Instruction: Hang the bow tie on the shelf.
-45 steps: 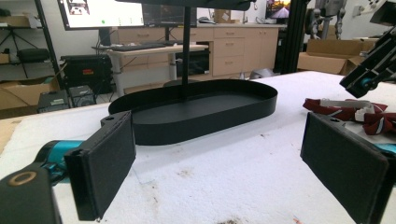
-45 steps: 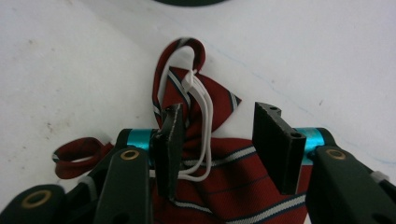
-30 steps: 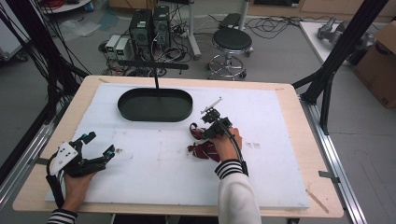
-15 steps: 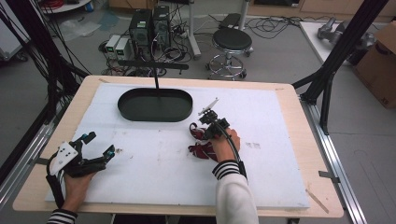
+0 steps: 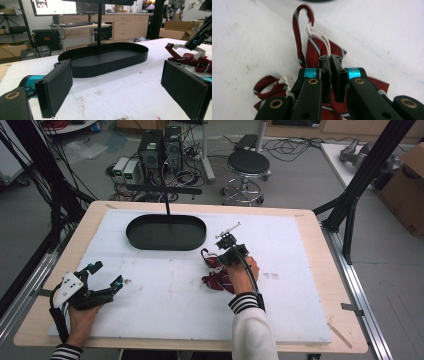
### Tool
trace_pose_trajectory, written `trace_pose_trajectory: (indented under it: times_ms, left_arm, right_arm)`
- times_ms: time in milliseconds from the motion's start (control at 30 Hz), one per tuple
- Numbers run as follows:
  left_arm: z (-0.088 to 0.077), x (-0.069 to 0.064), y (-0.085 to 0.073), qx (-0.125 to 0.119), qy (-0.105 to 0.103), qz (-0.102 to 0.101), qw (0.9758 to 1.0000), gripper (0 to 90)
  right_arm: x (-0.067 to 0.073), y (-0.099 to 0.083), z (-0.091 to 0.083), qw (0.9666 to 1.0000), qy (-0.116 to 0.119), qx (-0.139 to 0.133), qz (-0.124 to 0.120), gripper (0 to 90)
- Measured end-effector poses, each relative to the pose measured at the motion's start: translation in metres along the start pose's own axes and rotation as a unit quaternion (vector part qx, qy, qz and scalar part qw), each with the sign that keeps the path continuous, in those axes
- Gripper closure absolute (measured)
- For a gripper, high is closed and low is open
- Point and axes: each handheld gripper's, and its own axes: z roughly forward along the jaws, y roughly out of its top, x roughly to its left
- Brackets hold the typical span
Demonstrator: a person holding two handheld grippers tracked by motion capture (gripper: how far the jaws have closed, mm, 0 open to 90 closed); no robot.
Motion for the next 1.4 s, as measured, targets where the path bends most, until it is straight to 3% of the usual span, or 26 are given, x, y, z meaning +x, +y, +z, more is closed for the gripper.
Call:
trace_pose_trajectory:
  times_ms: [233,300,433,467,567,600,633,667,700,733,833,867,900,1000,1033,1067,1400]
  left_arm:
    - [0.000,0.000,0.000,0.000,0.000,0.000,1.0000,10.7]
    - [0.000,0.000,0.000,0.000,0.001,0.000,1.0000,10.7]
    - [0.000,0.000,0.000,-0.001,0.001,0.001,1.0000,10.7]
    - [0.000,0.000,0.000,-0.001,0.001,0.001,1.0000,10.7]
    - [0.000,0.000,0.000,-0.002,0.001,0.000,1.0000,10.7]
    - [0.000,0.000,0.000,-0.002,0.001,0.000,1.0000,10.7]
    - [0.000,0.000,0.000,-0.002,0.001,0.000,1.0000,10.8]
    - [-0.001,0.000,0.000,-0.002,0.001,0.000,1.0000,10.8]
    - [-0.001,0.000,0.000,-0.002,0.001,0.001,1.0000,10.7]
    - [-0.001,0.000,0.000,-0.003,0.001,0.000,1.0000,10.7]
    - [-0.001,0.000,0.000,-0.004,0.001,0.000,1.0000,10.7]
    - [-0.001,0.000,0.000,-0.004,0.001,0.000,1.0000,10.8]
    - [-0.001,0.000,0.000,-0.004,0.000,0.000,1.0000,10.8]
    - [-0.001,0.000,0.000,-0.005,0.001,-0.001,1.0000,10.7]
    - [-0.001,0.000,0.000,-0.005,0.001,-0.001,1.0000,10.7]
    - [-0.001,0.000,0.000,-0.005,0.001,-0.002,1.0000,10.7]
    - [-0.001,0.001,0.000,-0.005,0.001,-0.006,1.0000,10.7]
  right_arm:
    - [0.000,0.001,-0.016,0.9980,0.003,-0.063,0.005,87.2]
    - [0.001,0.001,-0.022,0.9964,0.000,-0.085,0.004,87.5]
    - [0.004,0.003,-0.033,0.9893,-0.006,-0.146,0.004,87.6]
    - [0.004,0.003,-0.033,0.9893,-0.006,-0.146,0.004,87.6]
    - [0.006,0.004,-0.039,0.9823,-0.008,-0.187,0.008,87.6]
    - [0.008,0.006,-0.044,0.9771,-0.005,-0.212,0.013,87.5]
    - [0.009,0.007,-0.046,0.9740,-0.004,-0.226,0.016,87.5]
    - [0.009,0.007,-0.046,0.9740,-0.004,-0.226,0.016,87.5]
    - [0.012,0.010,-0.052,0.9678,-0.005,-0.251,0.018,87.5]
    - [0.012,0.010,-0.052,0.9678,-0.005,-0.251,0.018,87.5]
    - [0.016,0.017,-0.060,0.9605,-0.007,-0.278,0.011,87.5]
    - [0.018,0.022,-0.064,0.9565,-0.005,-0.291,0.009,87.5]
    - [0.018,0.022,-0.064,0.9565,-0.005,-0.291,0.009,87.5]
    - [0.022,0.030,-0.068,0.9481,0.000,-0.318,0.009,87.5]
    - [0.022,0.033,-0.069,0.9474,0.006,-0.320,0.009,87.5]
    - [0.025,0.039,-0.070,0.9429,0.012,-0.333,0.007,87.5]
    - [0.036,0.074,-0.069,0.9366,0.019,-0.350,-0.010,87.5]
